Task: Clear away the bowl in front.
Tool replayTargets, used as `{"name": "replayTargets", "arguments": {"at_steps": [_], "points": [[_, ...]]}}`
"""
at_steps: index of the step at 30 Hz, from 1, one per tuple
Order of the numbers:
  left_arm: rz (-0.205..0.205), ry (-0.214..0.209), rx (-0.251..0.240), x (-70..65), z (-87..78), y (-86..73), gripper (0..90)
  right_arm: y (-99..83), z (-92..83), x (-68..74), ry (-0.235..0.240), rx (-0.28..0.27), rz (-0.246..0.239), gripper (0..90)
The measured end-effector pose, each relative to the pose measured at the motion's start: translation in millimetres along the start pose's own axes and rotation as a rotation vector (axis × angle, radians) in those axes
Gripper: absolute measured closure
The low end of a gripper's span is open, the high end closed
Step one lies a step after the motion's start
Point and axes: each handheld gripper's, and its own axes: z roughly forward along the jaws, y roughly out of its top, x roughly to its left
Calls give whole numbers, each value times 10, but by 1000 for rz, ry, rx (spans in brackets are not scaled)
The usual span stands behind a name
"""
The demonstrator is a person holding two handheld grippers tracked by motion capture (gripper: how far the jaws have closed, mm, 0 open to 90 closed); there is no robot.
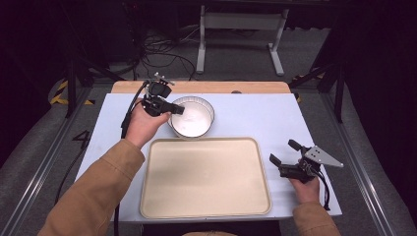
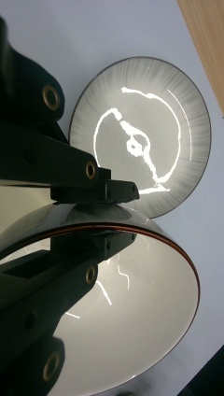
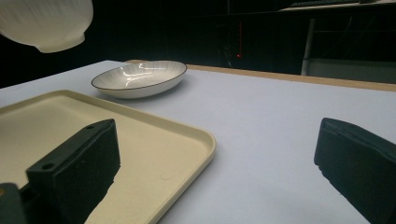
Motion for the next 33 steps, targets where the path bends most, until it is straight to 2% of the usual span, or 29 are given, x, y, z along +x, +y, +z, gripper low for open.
{"name": "replayTargets", "arguments": {"at_steps": [7,12,16,17,18,20,27,33], "points": [[52,-35,25,-157,-34,-27,802,-1,0,1,0,-2,1,5],[92,-46,37,-223,-59,-42,802,-1,0,1,1,-2,2,5],[135,-70,46,-266,-58,-66,801,-1,0,1,2,-2,3,5],[135,-70,46,-266,-58,-66,801,-1,0,1,3,-2,4,5],[158,-70,54,-283,-56,-80,801,-1,0,1,3,-2,5,5],[174,-68,62,-303,-58,-95,801,-1,0,1,3,-2,5,5],[201,-95,75,-359,-77,-139,802,-1,0,0,3,-2,6,5],[241,-101,111,-438,-33,-183,801,-1,0,1,4,-2,6,6]]}}
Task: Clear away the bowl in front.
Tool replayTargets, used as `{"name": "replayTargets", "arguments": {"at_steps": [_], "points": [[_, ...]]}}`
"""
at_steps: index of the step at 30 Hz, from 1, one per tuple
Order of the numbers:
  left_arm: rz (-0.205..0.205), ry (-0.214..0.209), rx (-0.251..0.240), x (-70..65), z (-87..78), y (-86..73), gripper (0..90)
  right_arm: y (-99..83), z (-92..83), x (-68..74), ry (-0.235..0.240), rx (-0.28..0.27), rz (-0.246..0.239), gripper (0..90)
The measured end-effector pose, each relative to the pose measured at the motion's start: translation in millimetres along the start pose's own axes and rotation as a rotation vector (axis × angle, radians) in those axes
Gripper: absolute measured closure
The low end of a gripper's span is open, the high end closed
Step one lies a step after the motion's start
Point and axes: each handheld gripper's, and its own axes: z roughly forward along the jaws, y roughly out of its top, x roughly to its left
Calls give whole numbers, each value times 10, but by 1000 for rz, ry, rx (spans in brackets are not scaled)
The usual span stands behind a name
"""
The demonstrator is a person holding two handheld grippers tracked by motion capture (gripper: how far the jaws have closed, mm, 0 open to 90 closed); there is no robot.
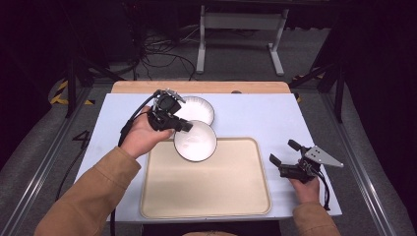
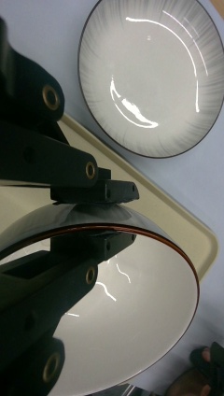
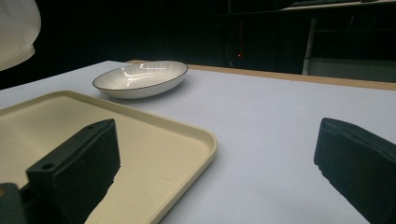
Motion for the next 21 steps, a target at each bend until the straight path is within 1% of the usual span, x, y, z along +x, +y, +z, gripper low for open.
{"name": "replayTargets", "arguments": {"at_steps": [3,6,8,11,12,16,18,19,21], "points": [[13,0,20,-25,48,-12,801,0,0,0,1,0,0,6],[18,-10,36,-44,96,-22,801,0,0,0,1,-1,0,6],[19,-7,44,-53,109,-23,801,0,0,0,2,0,1,6],[33,-11,65,-68,146,-26,802,0,-1,0,2,1,1,6],[31,-12,67,-74,155,-29,801,0,-1,0,2,1,1,6],[46,-25,91,-97,218,-43,801,0,0,1,2,0,1,6],[45,-31,102,-116,254,-52,801,0,0,1,2,0,0,6],[54,-30,111,-122,277,-55,801,0,0,1,2,0,1,6],[59,-34,122,-135,311,-60,801,0,0,1,2,0,1,6]]}}
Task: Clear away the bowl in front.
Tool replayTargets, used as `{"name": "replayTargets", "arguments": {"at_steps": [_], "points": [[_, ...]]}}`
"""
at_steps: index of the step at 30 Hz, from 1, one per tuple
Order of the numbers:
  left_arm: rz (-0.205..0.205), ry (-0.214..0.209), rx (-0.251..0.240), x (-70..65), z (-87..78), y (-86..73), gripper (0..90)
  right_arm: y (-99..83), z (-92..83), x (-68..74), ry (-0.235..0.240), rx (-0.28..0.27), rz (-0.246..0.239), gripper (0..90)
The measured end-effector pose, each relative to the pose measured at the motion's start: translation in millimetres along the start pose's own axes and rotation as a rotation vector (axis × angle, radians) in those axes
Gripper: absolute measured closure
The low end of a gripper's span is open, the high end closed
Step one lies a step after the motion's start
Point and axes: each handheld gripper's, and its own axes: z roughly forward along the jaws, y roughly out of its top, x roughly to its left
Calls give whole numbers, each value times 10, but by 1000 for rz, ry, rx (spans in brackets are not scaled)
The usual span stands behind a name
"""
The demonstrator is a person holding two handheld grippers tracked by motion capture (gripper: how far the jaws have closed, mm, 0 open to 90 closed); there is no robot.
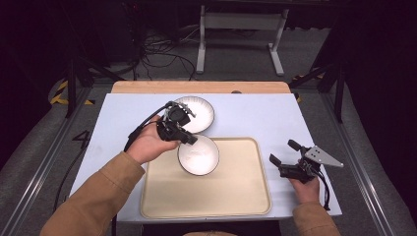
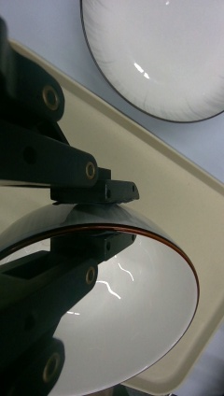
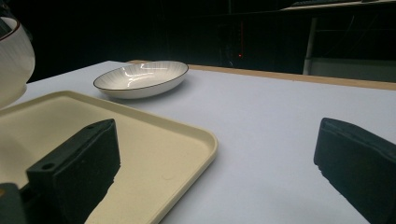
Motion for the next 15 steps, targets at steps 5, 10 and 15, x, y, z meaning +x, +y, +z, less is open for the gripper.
{"name": "replayTargets", "arguments": {"at_steps": [5,10,15], "points": [[10,-16,28,-29,92,-4,801,0,0,0,1,0,1,6],[16,-23,47,-46,175,-14,801,0,-1,-1,1,1,1,6],[22,-32,66,-60,257,-30,801,0,-1,0,2,1,1,6]]}}
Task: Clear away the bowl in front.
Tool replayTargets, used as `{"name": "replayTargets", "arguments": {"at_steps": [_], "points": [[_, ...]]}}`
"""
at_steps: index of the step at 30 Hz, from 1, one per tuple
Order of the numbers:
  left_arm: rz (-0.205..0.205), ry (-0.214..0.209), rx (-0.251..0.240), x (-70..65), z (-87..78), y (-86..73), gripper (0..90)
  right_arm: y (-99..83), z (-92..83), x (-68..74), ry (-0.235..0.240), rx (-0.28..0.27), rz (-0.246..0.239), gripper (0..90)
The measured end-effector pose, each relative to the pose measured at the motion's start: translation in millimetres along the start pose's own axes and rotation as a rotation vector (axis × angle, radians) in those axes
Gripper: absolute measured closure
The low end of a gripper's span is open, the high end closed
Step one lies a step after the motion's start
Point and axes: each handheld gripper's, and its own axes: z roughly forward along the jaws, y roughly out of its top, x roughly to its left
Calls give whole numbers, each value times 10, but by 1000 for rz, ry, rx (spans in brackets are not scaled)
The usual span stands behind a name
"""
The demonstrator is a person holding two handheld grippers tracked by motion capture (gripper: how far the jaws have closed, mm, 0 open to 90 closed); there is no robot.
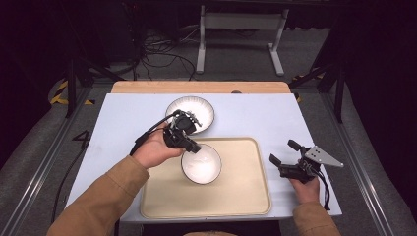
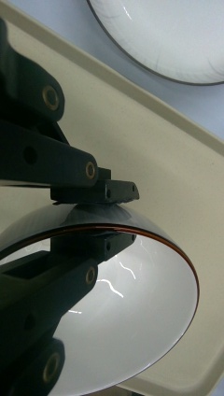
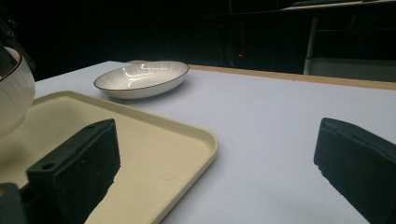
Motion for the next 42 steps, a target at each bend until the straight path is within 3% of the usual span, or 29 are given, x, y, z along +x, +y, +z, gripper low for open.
{"name": "replayTargets", "arguments": {"at_steps": [15,42], "points": [[11,-1,60,-31,202,-28,801,0,0,-2,1,-1,2,6],[11,-10,74,3,297,-55,802,-1,1,-3,4,0,5,8]]}}
